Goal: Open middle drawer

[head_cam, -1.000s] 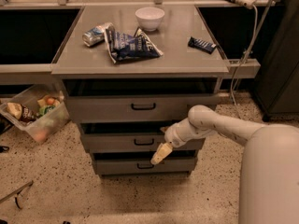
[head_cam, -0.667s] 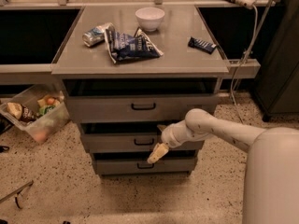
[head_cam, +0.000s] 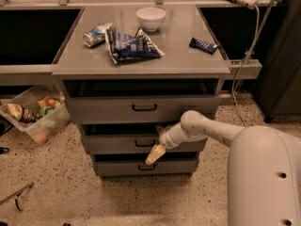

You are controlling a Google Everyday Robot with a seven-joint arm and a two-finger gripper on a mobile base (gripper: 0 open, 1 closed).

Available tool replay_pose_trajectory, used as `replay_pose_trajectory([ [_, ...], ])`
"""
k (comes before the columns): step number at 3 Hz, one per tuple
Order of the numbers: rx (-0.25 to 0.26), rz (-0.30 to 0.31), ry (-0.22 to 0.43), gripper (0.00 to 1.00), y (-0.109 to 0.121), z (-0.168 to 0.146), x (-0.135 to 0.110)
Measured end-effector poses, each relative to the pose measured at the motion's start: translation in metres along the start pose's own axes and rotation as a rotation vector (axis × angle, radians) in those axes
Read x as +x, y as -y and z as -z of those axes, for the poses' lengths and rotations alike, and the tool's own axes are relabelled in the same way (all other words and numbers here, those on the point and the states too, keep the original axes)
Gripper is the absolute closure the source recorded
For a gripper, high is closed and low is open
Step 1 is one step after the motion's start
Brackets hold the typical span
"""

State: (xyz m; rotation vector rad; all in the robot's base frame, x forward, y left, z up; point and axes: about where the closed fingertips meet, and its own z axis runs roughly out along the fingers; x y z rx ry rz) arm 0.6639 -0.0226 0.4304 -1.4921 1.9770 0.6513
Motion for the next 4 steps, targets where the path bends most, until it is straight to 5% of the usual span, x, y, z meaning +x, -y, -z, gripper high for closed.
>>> replay_pose_trajectory([
  [2,-0.001,-0.012,-0.007,0.0,-0.009,0.001,0.001],
  [3,0.051,-0.076,0.016,0.0,-0.024,0.02,-0.004],
  [4,0.092,-0.12,0.02,0.0,-0.061,0.025,0.004],
])
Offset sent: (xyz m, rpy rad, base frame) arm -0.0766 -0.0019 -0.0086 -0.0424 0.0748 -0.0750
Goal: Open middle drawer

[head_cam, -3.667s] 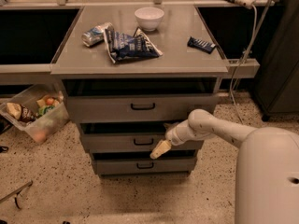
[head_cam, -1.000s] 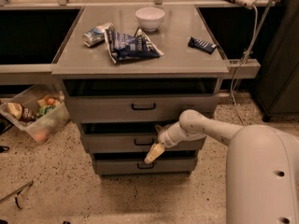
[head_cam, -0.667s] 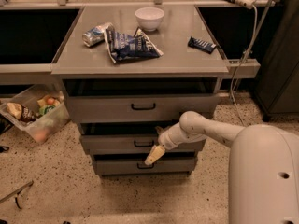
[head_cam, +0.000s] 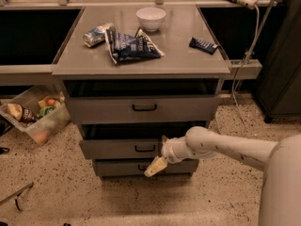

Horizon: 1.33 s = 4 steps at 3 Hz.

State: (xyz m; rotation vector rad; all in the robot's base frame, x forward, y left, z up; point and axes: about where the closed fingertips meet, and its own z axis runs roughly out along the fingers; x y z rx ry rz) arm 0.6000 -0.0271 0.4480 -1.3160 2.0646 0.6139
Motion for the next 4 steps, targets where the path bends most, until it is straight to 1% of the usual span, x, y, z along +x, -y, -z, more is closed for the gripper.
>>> replay_pose_trajectory([
  [1,0.0,0.001,0.0,0.0,0.0,0.0,0.0],
  [2,0.057,0.047,0.025,0.0,0.004,0.003,-0.012],
  [3,0.125,0.092,0.049,0.0,0.009,0.002,-0.016],
  [4,0.161,0.11,0.04,0.0,0.014,-0.006,-0.01],
])
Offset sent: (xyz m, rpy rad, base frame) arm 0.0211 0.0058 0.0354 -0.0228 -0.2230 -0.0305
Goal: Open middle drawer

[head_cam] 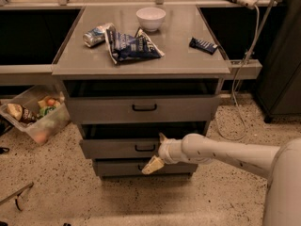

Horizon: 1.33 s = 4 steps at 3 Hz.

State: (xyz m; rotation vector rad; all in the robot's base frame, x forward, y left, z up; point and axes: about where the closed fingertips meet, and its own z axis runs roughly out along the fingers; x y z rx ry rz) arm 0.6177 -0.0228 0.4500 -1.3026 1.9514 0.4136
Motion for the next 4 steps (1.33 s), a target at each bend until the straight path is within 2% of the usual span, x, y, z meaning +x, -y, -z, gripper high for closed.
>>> replay_pose_trajectory([
  [1,-0.012,-0.03,-0.039,0.0,0.0096,-0.0188,0.0174],
  [4,-0.025,-0.039,-0.059,0.0,0.0175,-0.0204,0.0136],
])
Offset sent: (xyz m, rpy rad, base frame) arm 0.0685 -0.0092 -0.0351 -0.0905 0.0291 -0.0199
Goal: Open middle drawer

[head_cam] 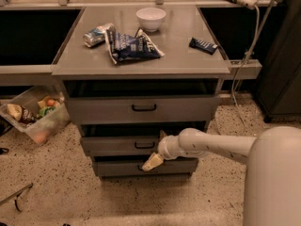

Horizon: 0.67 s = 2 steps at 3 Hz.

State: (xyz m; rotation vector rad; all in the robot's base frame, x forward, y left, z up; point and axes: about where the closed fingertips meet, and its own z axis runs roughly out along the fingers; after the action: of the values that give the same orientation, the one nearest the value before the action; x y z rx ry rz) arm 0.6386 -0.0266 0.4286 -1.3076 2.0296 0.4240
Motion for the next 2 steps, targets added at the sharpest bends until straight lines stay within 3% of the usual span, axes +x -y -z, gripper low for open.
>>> replay_pose_trajectory([
  [2,-0.015,-0.005,-0.011,0.0,0.0019,-0.0013,-0.0029],
])
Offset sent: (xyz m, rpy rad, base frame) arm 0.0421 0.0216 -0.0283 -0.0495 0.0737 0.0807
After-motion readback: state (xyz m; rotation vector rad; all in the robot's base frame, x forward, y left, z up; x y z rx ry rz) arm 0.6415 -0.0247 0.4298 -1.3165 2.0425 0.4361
